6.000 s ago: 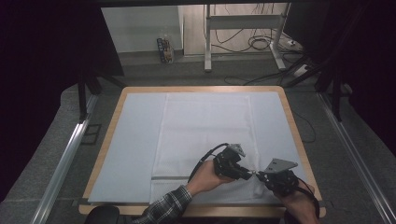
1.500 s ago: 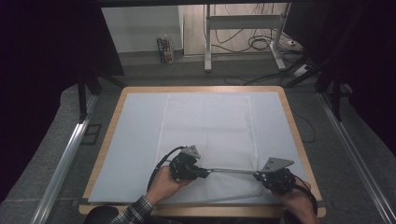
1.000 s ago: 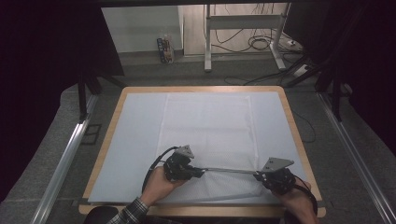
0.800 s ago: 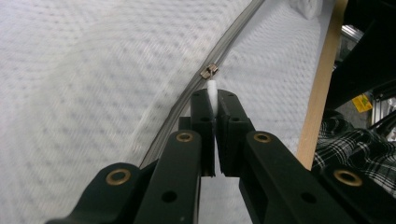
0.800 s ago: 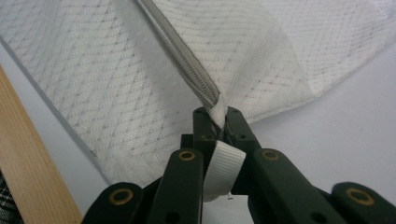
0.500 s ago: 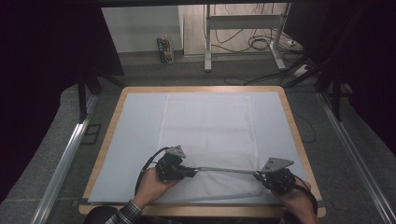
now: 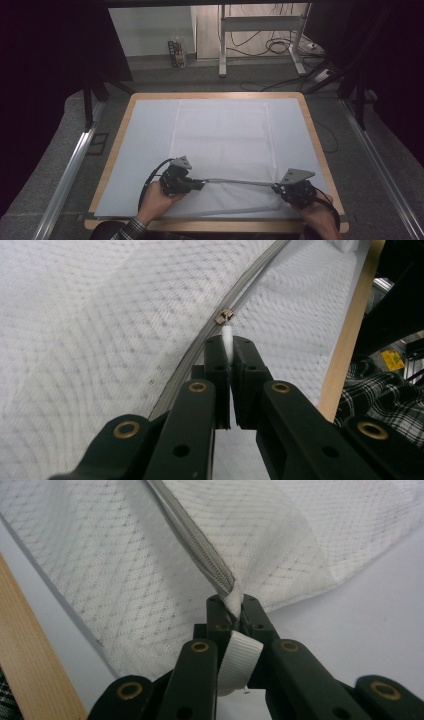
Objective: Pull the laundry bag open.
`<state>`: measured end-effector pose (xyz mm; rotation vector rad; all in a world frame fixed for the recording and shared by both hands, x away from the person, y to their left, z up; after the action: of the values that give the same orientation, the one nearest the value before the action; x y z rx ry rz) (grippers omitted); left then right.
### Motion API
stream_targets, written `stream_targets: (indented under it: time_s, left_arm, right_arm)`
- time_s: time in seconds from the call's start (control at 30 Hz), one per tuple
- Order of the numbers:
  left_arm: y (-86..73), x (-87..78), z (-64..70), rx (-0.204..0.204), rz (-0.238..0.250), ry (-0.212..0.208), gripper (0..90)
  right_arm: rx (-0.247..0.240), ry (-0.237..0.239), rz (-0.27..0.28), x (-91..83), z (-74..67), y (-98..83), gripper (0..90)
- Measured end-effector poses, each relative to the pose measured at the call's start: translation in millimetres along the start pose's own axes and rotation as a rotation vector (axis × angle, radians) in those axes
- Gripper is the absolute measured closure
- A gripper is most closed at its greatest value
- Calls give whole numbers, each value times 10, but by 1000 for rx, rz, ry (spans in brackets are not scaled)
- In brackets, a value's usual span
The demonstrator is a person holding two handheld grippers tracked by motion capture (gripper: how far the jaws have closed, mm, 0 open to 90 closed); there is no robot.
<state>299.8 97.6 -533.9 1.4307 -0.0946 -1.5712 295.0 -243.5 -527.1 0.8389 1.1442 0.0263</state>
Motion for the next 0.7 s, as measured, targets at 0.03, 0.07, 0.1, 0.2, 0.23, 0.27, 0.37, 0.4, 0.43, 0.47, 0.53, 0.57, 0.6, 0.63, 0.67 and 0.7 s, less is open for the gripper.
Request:
stream_targets:
  time_s: [0.03, 0.07, 0.1, 0.2, 0.23, 0.27, 0.37, 0.4, 0.43, 0.47, 0.53, 0.57, 0.6, 0.63, 0.67, 0.7]
  left_arm:
    - [-8, -6, -4, -1, -1, 2, 875]
    - [-18, -15, -9, -3, -2, 4, 875]
    - [-29, -26, -15, -6, -2, 5, 875]
    - [-53, -57, -30, -12, 0, 8, 875]
    - [-61, -68, -33, -14, 2, 9, 875]
    - [-69, -79, -35, -15, 3, 11, 875]
    - [-100, -113, -48, -23, 6, 13, 875]
    - [-111, -121, -53, -23, 5, 18, 875]
    - [-120, -128, -58, -25, 7, 21, 875]
    - [-127, -135, -61, -28, 7, 21, 875]
    - [-142, -149, -66, -30, 7, 24, 875]
    - [-150, -159, -70, -32, 8, 23, 875]
    - [-158, -168, -73, -33, 9, 25, 875]
    - [-162, -173, -74, -35, 11, 21, 875]
    - [-169, -178, -76, -34, 11, 24, 875]
    - [-176, -184, -75, -34, 8, 30, 875]
  right_arm:
    - [1, 1, 0, 0, 0, -1, 847]
    - [0, 0, -1, 1, 0, -1, 847]
    - [2, 1, -1, 1, 0, -3, 847]
    - [1, 1, -2, 3, 0, -2, 847]
    - [1, 2, -3, 3, -2, -2, 847]
    - [1, 2, -2, 4, -1, -1, 846]
    - [2, 3, -3, 3, 0, -4, 847]
    - [1, 4, -1, 3, 0, -2, 846]
    - [0, 2, -3, 3, -1, -2, 846]
    - [-1, 4, -3, 4, -1, -2, 847]
    - [-2, 3, -4, 4, 0, -3, 846]
    - [-2, 3, -3, 4, 0, -3, 846]
    - [-1, 3, -3, 3, 0, -2, 846]
    - [-2, 3, -2, 3, 1, -2, 846]
    - [-2, 4, 0, 3, 1, -1, 846]
    - [-4, 3, -2, 3, 0, -1, 846]
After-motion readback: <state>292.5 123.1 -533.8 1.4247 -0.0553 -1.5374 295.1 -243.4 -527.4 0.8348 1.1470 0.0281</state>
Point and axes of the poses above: each handheld gripper's, and its own axes: x roughly forward along the jaws, y roughly out of its top, z roughly to its right, the point moved 4 cm from there along x, roughly forward along the jaws, and after that the axes turned 2 degrees about -z, right-handed, at the moved point
